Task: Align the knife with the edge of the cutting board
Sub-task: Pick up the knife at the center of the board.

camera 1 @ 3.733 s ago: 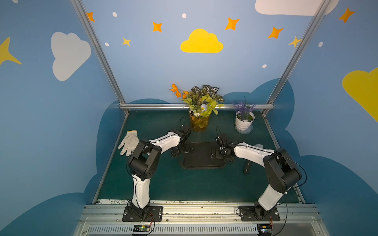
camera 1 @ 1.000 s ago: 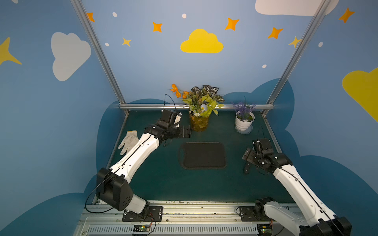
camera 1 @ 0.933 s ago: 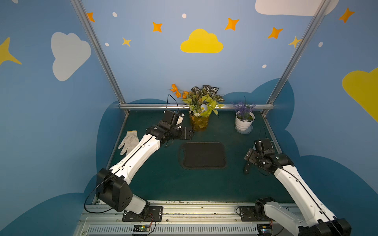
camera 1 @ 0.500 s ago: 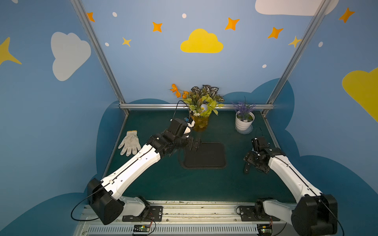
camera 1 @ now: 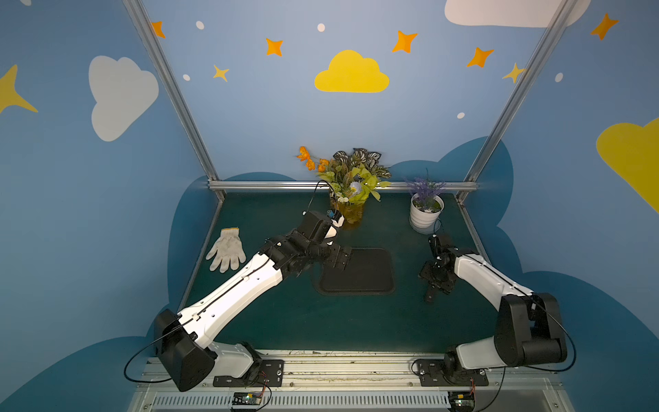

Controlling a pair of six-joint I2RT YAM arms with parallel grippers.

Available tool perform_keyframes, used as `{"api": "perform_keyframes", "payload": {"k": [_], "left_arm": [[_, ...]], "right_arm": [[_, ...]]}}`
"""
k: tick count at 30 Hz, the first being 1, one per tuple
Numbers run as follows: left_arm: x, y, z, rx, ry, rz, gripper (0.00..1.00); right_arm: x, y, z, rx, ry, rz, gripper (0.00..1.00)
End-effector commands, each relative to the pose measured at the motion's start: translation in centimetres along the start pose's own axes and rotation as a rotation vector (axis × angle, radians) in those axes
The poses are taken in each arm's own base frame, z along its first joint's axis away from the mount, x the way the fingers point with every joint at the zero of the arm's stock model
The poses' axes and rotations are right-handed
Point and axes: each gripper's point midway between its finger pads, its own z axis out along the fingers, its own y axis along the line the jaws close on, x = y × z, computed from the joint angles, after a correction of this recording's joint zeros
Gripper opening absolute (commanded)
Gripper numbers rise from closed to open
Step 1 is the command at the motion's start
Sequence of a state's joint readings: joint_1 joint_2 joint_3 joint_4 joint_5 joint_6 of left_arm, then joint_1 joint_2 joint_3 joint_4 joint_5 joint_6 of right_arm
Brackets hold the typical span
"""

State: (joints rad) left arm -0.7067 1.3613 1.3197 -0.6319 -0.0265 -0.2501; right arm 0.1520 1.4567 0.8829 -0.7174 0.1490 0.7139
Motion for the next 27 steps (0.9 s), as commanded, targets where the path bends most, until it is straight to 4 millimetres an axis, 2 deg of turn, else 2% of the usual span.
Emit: {"api": "perform_keyframes", "payload": {"k": [1, 7, 19, 27], "left_arm": [[0.4, 0.4, -0.3, -0.009, 0.013, 0.007, 1.00], [0.4, 0.5, -0.2, -0.001, 0.013, 0.001, 1.00], [0.6, 1.0, 0.3, -0.007, 0.025, -0.010, 1.00], [0.7, 1.3, 0.7, -0.010, 0.032, -0.014, 1.00]], "right_arm": [[0.0, 0.5, 0.9, -0.022, 0.024, -0.013, 0.62], [0.7, 0.1, 2.3, -0.021, 0.063, -0.016, 0.60], [1.9, -1.9, 3.2, 0.038, 0.112, -0.050, 0.60], [1.8, -1.6, 4.1, 0.017, 0.123, -0.059, 0.56]]}}
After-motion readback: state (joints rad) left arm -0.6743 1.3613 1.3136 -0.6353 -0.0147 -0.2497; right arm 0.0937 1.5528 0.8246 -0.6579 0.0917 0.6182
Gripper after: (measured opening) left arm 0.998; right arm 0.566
